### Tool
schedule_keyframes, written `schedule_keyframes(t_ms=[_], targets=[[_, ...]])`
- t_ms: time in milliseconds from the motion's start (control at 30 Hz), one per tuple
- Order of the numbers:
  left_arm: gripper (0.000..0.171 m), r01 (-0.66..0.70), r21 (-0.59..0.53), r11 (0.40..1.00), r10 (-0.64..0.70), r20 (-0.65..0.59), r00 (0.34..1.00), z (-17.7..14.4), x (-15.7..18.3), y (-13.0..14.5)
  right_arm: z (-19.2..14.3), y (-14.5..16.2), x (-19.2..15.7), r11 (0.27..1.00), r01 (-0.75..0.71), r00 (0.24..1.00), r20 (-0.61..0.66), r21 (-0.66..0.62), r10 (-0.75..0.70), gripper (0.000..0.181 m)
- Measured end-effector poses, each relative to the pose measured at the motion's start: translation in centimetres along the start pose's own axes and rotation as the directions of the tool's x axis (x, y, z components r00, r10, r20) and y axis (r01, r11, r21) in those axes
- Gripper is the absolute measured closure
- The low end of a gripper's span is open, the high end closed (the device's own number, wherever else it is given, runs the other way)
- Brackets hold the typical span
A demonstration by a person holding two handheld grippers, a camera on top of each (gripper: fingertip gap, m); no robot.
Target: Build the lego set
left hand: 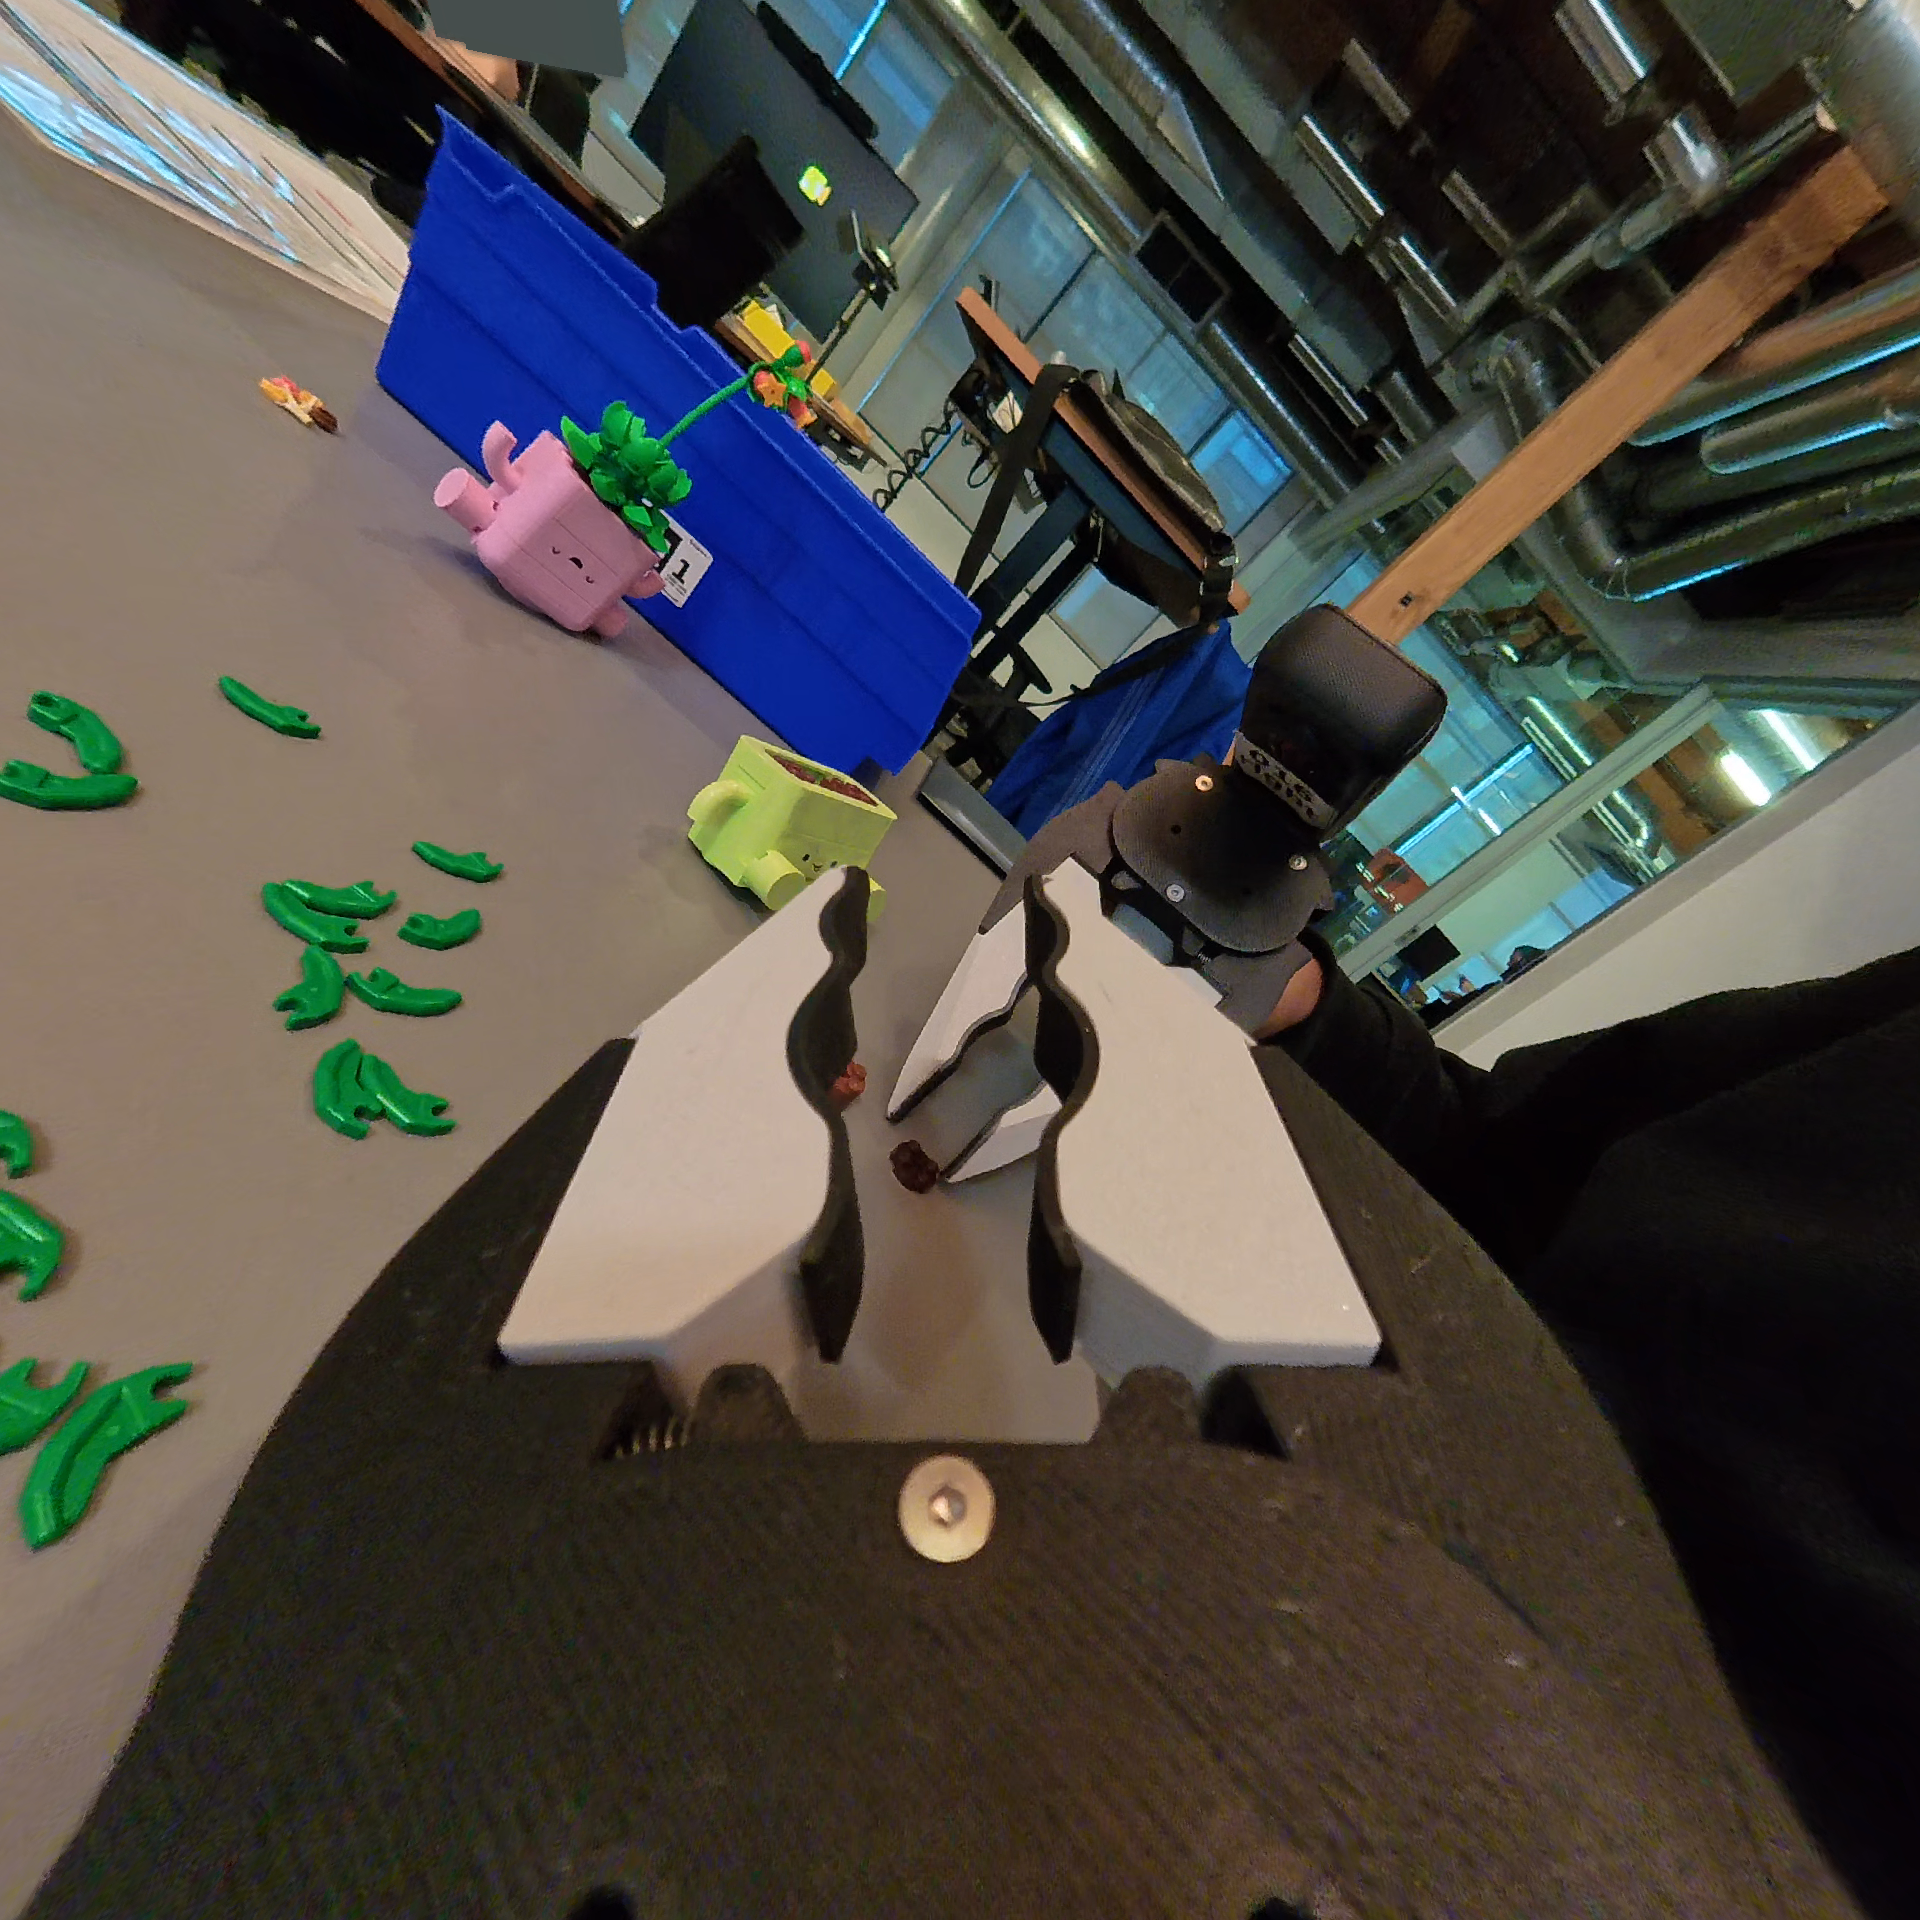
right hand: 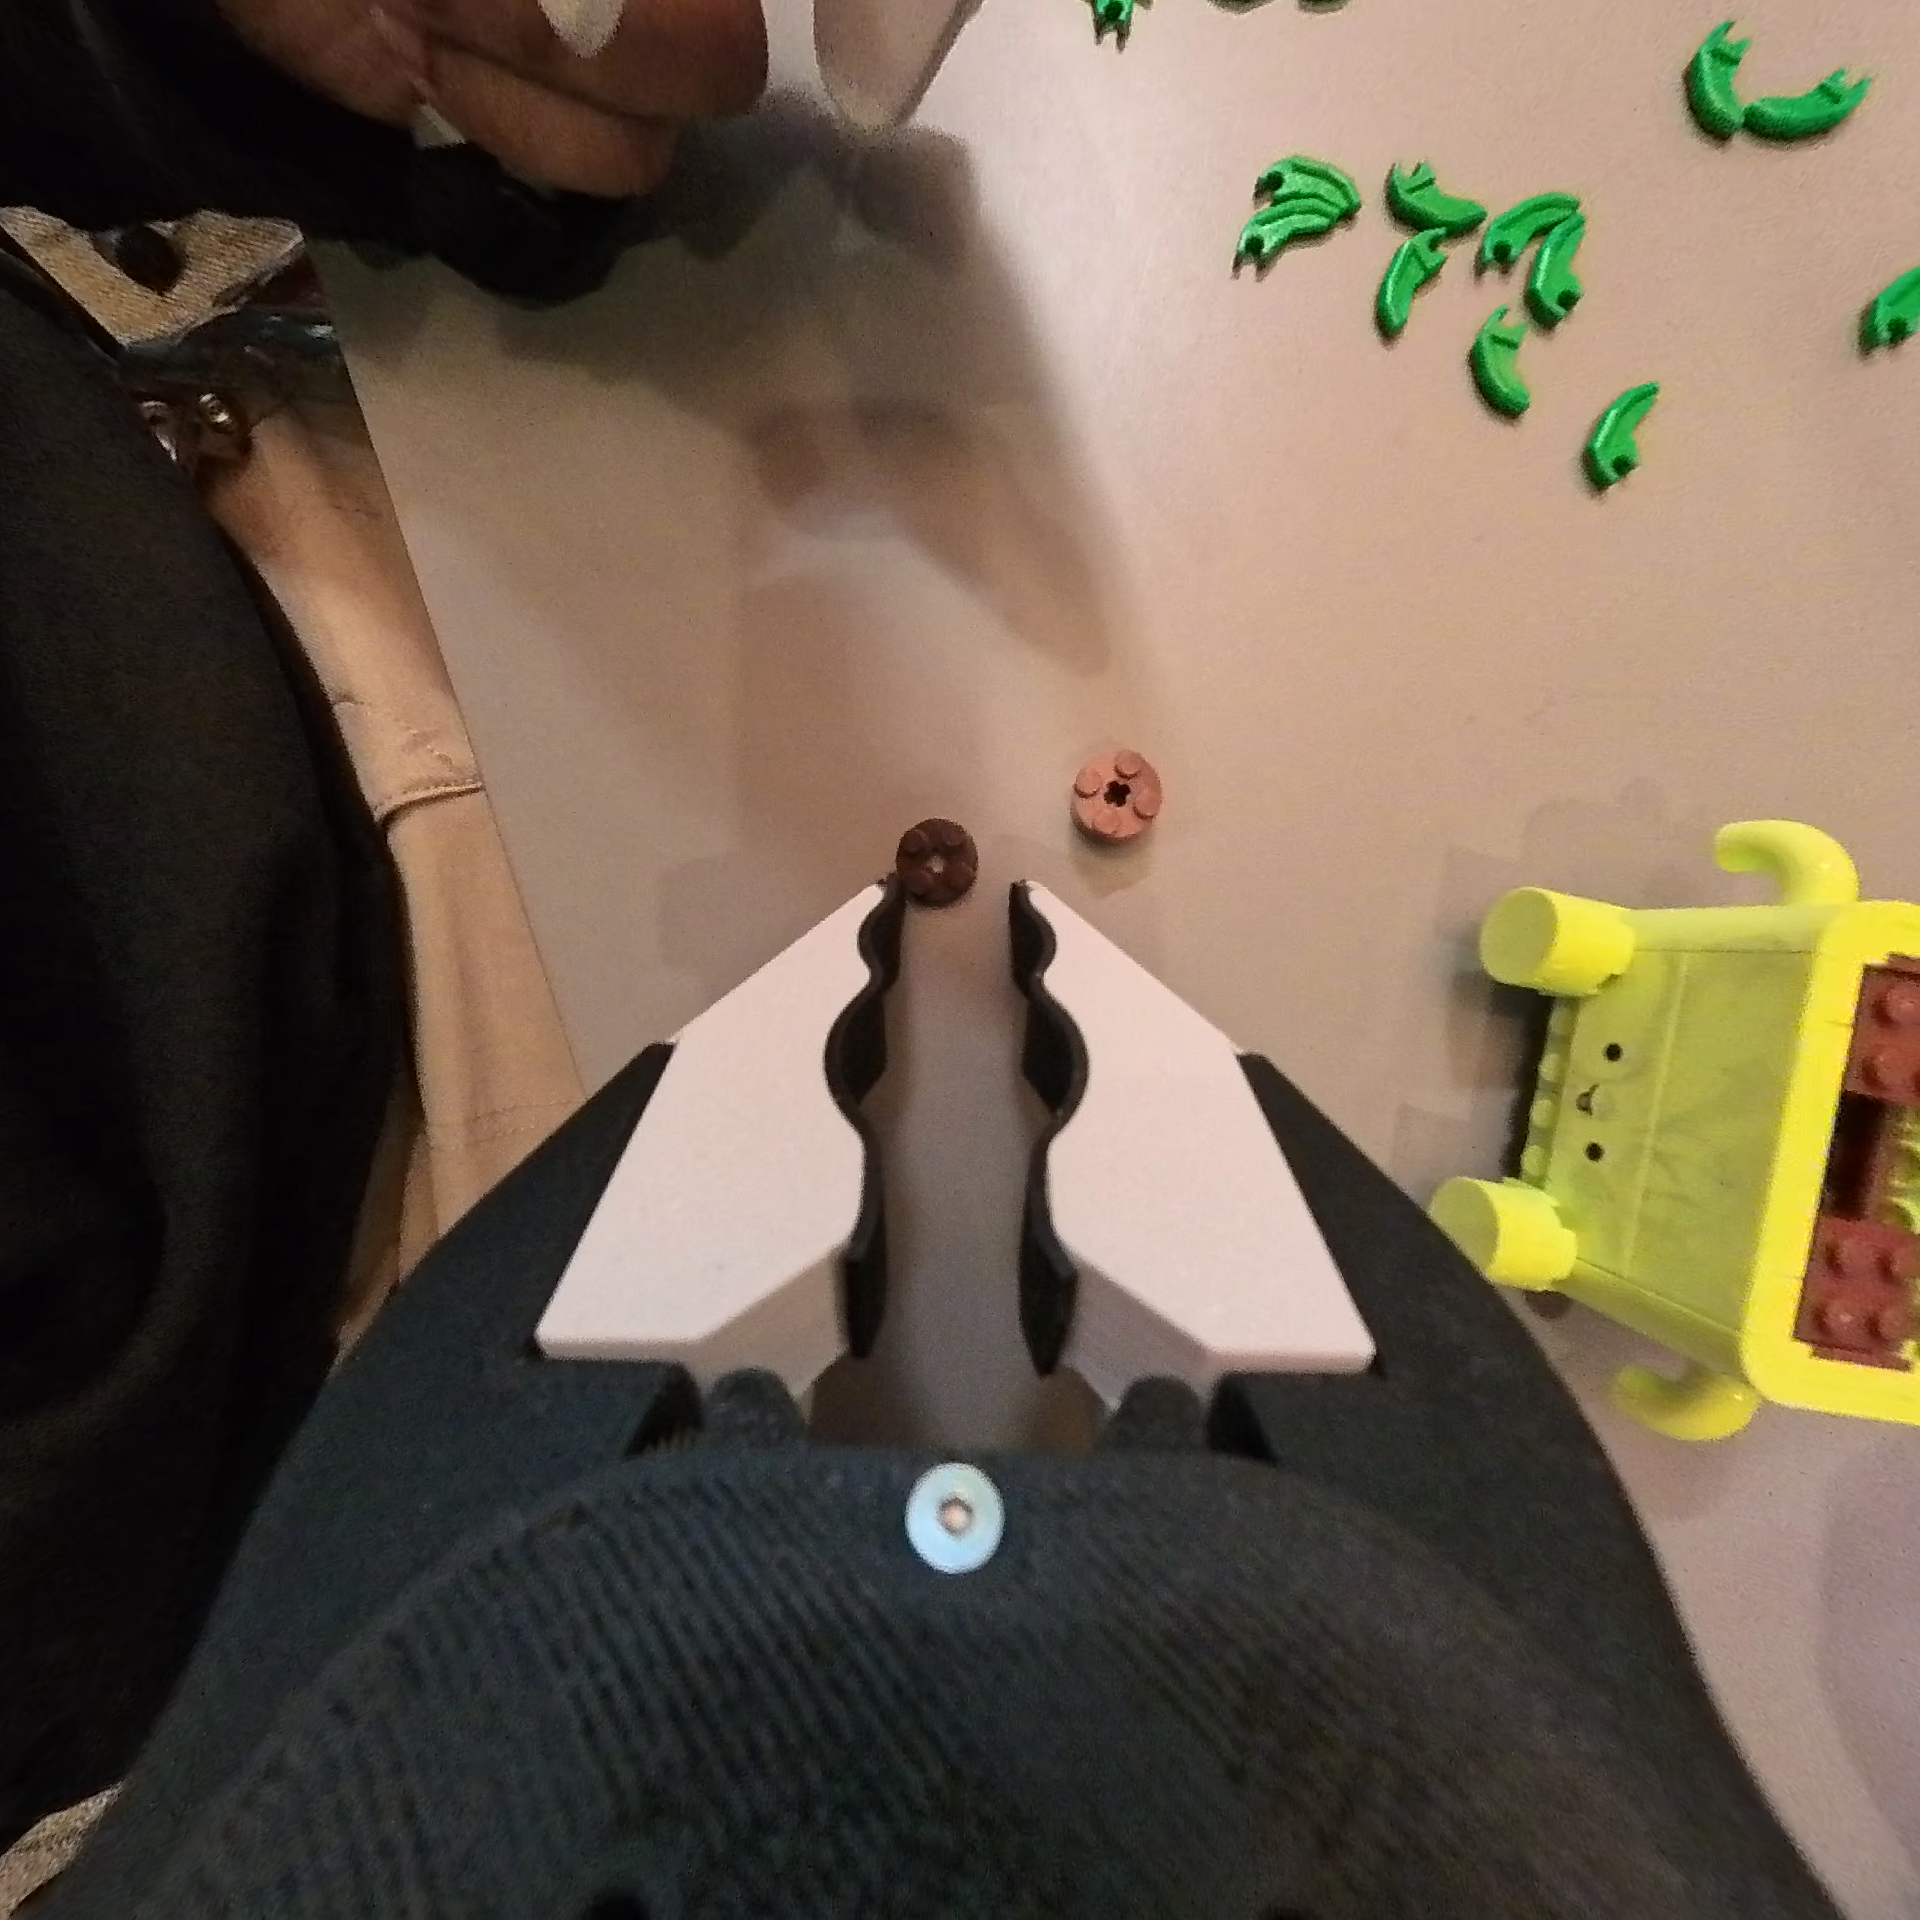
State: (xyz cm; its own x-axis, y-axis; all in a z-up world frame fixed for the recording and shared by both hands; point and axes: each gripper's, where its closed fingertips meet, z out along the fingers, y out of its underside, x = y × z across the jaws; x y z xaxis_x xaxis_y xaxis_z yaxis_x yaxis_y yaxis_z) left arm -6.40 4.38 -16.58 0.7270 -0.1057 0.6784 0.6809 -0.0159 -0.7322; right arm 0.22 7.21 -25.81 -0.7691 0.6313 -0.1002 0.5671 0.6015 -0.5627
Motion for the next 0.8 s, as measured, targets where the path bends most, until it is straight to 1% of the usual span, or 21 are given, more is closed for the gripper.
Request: schedule_keyframes(t_ms=[167, 300, 400, 433, 500, 633, 800], targets=[[0.144, -0.005, 0.009, 1.000, 0.005, 0.002, 1.000, 0.0, 0.0, -0.1, -0.4, 0.1, 0.5, 1.000, -0.003, 1.000, -0.026, 0.000, 0.003, 0.160], [0.145, -0.001, 0.022, 1.000, 0.001, 0.004, 1.000, -0.1, -0.1, -0.3, -1.2, -0.6, 1.8, 1.000, -0.001, 0.995, -0.099, 0.018, 0.003, 0.161], [0.145, -0.003, 0.025, 1.000, 0.003, 0.005, 1.000, -0.1, 0.0, -0.3, -1.2, -1.4, 2.3, 1.000, 0.017, 0.995, -0.103, 0.002, -0.016, 0.157], [0.145, -0.005, 0.024, 1.000, 0.005, 0.005, 1.000, -0.1, 0.0, -0.3, -1.1, -1.6, 2.3, 0.999, 0.037, 0.995, -0.095, -0.008, -0.038, 0.155], [0.146, -0.010, 0.018, 1.000, 0.010, 0.004, 1.000, -0.1, 0.0, -0.2, -0.8, -1.9, 2.3, 0.992, 0.122, 0.989, -0.074, -0.043, -0.125, 0.155], [0.145, -0.018, 0.002, 1.000, 0.018, 0.001, 1.000, 0.0, 0.0, -0.1, -0.2, -1.7, 2.9, 0.937, 0.311, 0.948, -0.025, -0.160, -0.318, 0.155], [0.145, -0.028, -0.003, 1.000, 0.028, 0.001, 1.000, 0.0, 0.0, 0.0, -0.3, -2.3, 2.7, 0.873, 0.442, 0.897, 0.083, -0.207, -0.435, 0.159]])
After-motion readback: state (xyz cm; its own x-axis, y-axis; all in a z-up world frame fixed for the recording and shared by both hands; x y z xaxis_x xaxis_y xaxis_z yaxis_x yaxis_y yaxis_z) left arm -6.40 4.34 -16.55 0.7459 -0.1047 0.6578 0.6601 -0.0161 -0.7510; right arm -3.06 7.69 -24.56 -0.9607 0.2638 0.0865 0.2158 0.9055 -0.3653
